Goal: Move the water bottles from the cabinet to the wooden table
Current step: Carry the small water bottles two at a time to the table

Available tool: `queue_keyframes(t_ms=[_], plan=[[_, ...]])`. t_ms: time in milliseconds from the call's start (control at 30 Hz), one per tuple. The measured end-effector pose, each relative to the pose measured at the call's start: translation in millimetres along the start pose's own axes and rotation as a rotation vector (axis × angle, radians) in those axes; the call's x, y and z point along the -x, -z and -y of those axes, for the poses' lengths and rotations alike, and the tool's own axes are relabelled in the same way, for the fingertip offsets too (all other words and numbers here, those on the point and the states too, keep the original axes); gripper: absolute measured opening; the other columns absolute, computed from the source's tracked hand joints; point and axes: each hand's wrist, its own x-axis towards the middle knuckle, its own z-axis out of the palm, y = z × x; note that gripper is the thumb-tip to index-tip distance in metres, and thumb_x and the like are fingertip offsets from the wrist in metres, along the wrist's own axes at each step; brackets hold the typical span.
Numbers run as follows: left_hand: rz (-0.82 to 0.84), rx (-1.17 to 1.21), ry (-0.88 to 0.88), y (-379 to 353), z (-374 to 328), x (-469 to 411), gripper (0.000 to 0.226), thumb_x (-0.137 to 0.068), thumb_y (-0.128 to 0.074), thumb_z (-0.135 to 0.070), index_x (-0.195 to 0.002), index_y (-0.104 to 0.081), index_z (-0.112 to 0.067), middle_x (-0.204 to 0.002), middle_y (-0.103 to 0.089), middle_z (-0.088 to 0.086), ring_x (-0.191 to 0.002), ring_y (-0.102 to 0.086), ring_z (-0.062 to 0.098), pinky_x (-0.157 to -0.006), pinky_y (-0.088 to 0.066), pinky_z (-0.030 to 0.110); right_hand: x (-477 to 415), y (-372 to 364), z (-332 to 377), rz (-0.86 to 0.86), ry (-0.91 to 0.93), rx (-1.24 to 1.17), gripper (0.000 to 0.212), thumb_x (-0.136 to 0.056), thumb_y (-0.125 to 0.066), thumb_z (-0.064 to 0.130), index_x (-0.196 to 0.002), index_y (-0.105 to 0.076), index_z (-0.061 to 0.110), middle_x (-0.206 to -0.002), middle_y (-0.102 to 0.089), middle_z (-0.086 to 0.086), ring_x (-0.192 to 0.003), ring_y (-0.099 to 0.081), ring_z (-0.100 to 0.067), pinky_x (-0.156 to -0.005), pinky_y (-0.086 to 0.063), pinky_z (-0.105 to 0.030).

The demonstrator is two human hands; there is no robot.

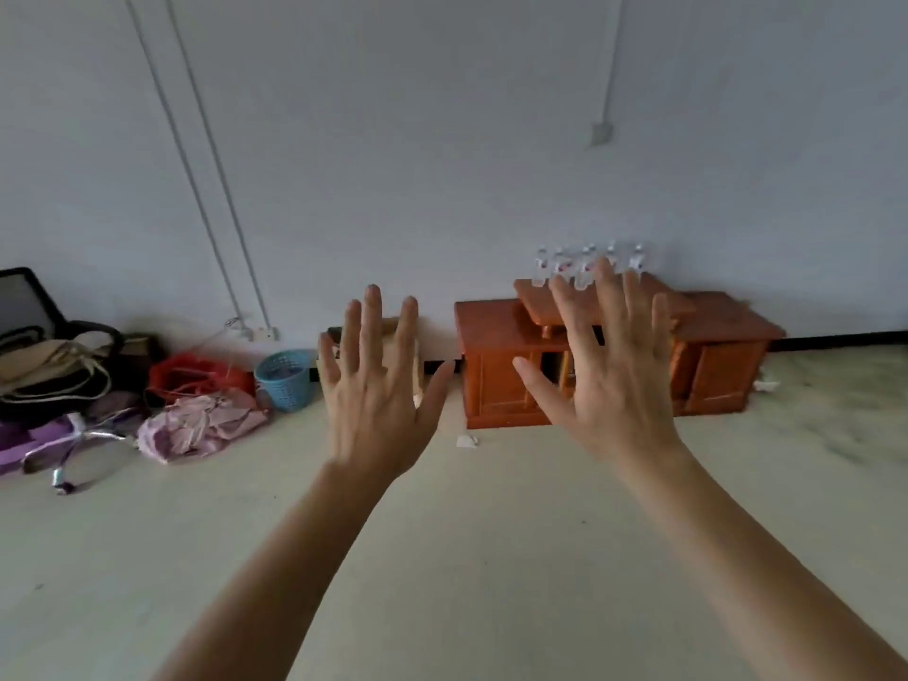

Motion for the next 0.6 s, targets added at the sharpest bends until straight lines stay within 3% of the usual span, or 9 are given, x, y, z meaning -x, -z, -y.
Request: queue_keyframes(t_ms=[333, 467, 600], plan=[[0.110, 0.149, -0.237, -192, -96, -157, 0.072, -0.100, -0.027, -0.066, -0.159, -0.016, -0.027, -0.167, -0.008, 0.013, -0.153, -0.011, 0.037, -0.117, -0.018, 0.066, -23, -88, -182, 0.024, -0.217, 0.237, 0.081, -0.097, -0.044, 0.068, -0.161, -0.025, 0.021, -0.166, -0.017, -0.022, -0.149, -0.022, -0.048, -0.118, -0.017, -0.066], [0.101, 0.130, -0.271, -270, -133, -223, 0.072, -0.100, -0.021, -0.068, -0.160, -0.011, -0.030, -0.168, -0.004, 0.011, -0.153, -0.008, 0.035, -0.117, -0.012, 0.063, -47, -148, -258, 0.031, -0.263, 0.273, 0.083, -0.096, -0.037, 0.072, -0.161, -0.023, 0.023, -0.166, -0.016, -0.021, -0.149, -0.022, -0.048, -0.118, -0.015, -0.065], [0.103, 0.110, -0.270, -341, -167, -305, 0.072, -0.100, -0.023, -0.068, -0.159, -0.010, -0.030, -0.168, -0.003, 0.011, -0.153, -0.008, 0.036, -0.117, -0.017, 0.065, -98, -211, -337, 0.078, -0.289, 0.251, 0.085, -0.096, -0.035, 0.074, -0.163, -0.017, 0.026, -0.167, -0.012, -0.020, -0.150, -0.019, -0.048, -0.119, -0.014, -0.066]])
